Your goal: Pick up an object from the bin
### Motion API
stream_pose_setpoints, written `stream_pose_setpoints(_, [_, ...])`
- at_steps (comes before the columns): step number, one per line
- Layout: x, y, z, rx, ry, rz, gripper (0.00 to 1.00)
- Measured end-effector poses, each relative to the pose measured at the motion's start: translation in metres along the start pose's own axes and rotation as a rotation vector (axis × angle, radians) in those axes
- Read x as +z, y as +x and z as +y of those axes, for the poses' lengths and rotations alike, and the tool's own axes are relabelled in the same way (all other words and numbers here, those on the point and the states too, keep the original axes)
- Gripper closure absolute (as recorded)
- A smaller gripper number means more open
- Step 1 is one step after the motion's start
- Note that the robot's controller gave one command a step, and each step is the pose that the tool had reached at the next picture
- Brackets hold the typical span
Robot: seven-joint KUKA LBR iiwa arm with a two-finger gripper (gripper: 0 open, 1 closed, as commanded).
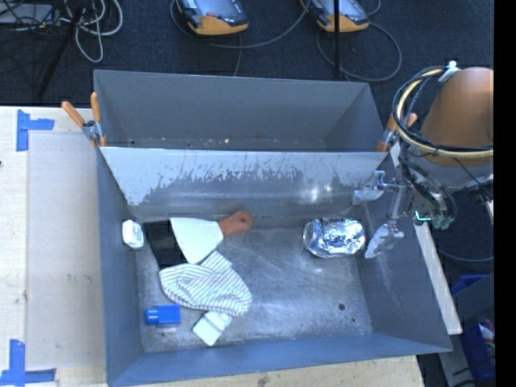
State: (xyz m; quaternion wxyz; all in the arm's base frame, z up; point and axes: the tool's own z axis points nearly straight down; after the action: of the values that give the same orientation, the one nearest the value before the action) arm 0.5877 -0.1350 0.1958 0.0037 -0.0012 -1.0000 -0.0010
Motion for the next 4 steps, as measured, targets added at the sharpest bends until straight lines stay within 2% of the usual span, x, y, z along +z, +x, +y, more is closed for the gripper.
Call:
stream_pose_setpoints(1, [-0.004, -0.002, 0.0, -0.003, 0.001, -0.007, 0.0])
stream_pose_setpoints(2, [0.045, -0.01, 0.016, -0.002, 0.004, -0.014, 0.0])
stream_pose_setpoints(3, [0.069, -0.008, 0.023, -0.003, 0.002, -0.012, 0.0])
stream_pose_setpoints(4, [0.096, 0.005, 0.027, -0.014, 0.0, -0.002, 0.0])
